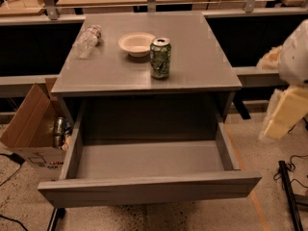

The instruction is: Close top drawer

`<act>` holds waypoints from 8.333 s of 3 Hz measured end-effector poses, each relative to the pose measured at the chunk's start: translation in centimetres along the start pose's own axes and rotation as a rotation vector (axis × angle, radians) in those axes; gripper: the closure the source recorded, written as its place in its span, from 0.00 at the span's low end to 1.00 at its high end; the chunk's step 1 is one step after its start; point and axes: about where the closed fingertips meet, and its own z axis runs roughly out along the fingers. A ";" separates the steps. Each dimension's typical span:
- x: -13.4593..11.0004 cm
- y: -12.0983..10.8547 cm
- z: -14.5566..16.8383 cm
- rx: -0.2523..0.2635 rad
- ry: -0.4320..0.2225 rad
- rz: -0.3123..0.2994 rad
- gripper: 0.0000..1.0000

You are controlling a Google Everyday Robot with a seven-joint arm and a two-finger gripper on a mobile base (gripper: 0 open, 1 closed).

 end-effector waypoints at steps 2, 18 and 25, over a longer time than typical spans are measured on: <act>3.2 4.6 8.3 -0.109 -0.190 0.020 0.58; -1.0 8.0 34.8 -0.088 -0.081 -0.419 1.00; -5.4 -7.5 34.5 0.405 -0.065 -0.551 1.00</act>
Offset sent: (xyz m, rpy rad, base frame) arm -0.0180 -0.0036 -0.0775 0.1582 0.0478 0.0283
